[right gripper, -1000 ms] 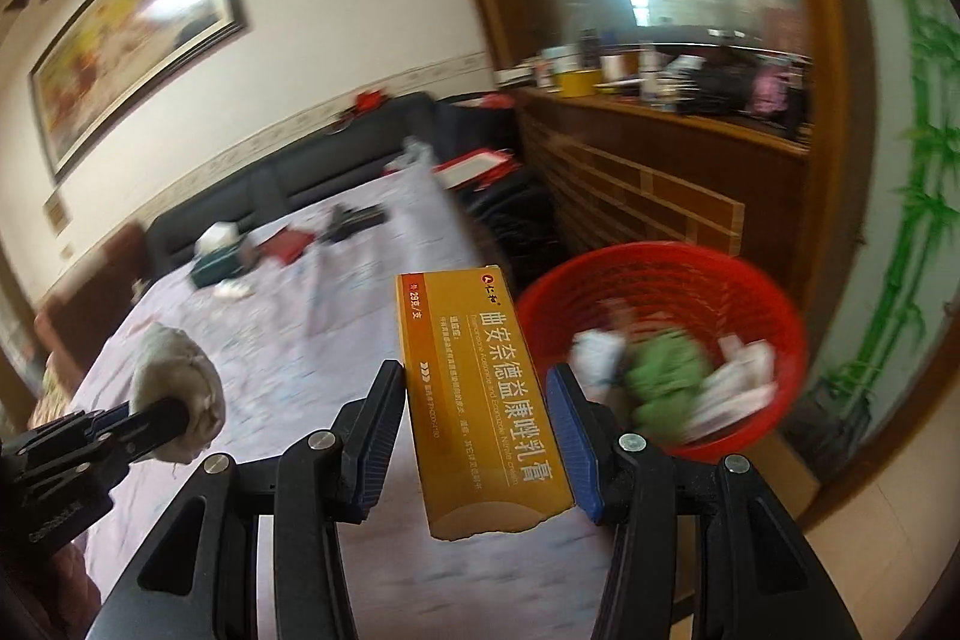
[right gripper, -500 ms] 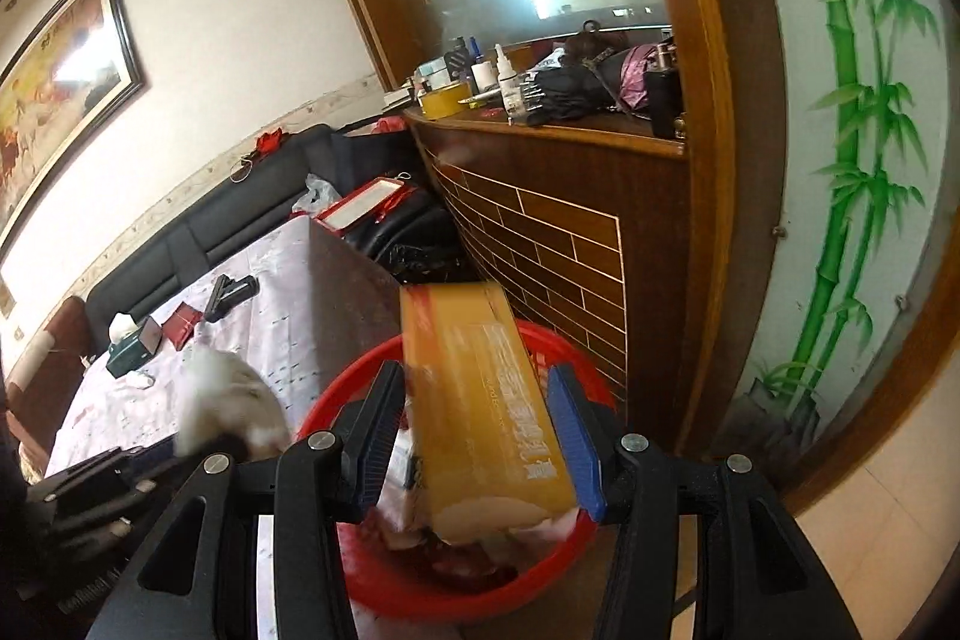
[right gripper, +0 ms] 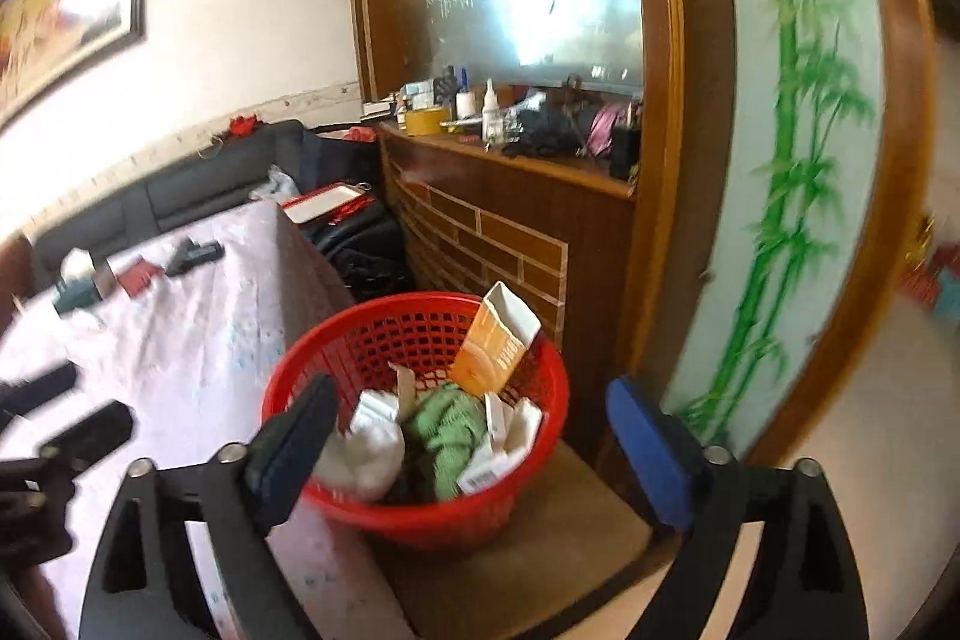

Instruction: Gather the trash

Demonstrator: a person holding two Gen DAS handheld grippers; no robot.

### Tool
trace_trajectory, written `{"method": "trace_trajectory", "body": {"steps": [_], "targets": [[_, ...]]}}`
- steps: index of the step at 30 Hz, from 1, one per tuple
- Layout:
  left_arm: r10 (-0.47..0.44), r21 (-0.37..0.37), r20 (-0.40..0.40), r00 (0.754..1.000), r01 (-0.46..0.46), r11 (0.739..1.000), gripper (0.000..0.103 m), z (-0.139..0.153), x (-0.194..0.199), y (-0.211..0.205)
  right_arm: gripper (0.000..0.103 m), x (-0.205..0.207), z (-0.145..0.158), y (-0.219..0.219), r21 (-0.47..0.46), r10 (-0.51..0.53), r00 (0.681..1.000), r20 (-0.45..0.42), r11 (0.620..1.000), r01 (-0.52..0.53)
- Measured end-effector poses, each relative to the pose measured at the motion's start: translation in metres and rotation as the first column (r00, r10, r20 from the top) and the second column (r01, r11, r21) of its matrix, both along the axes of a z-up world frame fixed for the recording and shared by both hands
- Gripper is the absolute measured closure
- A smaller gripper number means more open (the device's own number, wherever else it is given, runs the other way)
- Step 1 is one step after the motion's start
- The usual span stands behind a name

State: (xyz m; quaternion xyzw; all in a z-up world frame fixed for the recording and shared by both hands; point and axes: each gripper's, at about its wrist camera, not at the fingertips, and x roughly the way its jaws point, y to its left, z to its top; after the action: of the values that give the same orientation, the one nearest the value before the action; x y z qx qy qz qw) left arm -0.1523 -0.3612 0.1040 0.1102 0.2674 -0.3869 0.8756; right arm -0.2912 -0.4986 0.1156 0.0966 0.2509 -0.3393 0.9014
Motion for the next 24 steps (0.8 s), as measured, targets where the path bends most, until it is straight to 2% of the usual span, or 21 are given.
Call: {"method": "trace_trajectory", "body": {"steps": [3, 7, 12, 15, 18, 20, 24], "targets": [[0.044, 0.017, 0.039, 0.998, -0.045, 0.999, 0.007, -0.004, -0.012, 0.032, 0.002, -0.006, -0.003, 0.035, -0.074, -0.024, 0.999, -0.036, 0.997, 0.022], [0.104, 0.026, 0.069, 0.992, -0.106, 0.994, 0.004, -0.018, -0.026, 0.075, 0.0, -0.015, -0.01, 0.075, -0.133, -0.073, 0.995, -0.061, 0.989, 0.064], [0.194, 0.084, 0.083, 0.977, -0.201, 0.976, 0.003, -0.039, -0.03, 0.113, 0.0, -0.025, -0.024, 0.103, -0.086, -0.1, 0.993, -0.064, 0.992, 0.095], [0.274, 0.089, 0.095, 0.957, -0.282, 0.955, 0.003, -0.048, -0.031, 0.133, 0.0, -0.024, -0.03, 0.114, -0.069, -0.105, 0.991, -0.08, 0.993, 0.099], [0.325, 0.11, 0.145, 0.935, -0.342, 0.933, 0.003, -0.05, -0.033, 0.145, 0.0, -0.021, -0.03, 0.119, -0.063, -0.102, 0.991, -0.082, 0.993, 0.097], [0.33, 0.115, 0.155, 0.931, -0.349, 0.93, 0.003, -0.051, -0.035, 0.15, 0.0, -0.019, -0.028, 0.125, -0.074, -0.098, 0.992, -0.081, 0.993, 0.092], [0.33, 0.08, 0.117, 0.937, -0.34, 0.937, 0.003, -0.051, -0.04, 0.162, 0.0, -0.018, -0.028, 0.13, -0.074, -0.081, 0.993, -0.083, 0.994, 0.074]]}}
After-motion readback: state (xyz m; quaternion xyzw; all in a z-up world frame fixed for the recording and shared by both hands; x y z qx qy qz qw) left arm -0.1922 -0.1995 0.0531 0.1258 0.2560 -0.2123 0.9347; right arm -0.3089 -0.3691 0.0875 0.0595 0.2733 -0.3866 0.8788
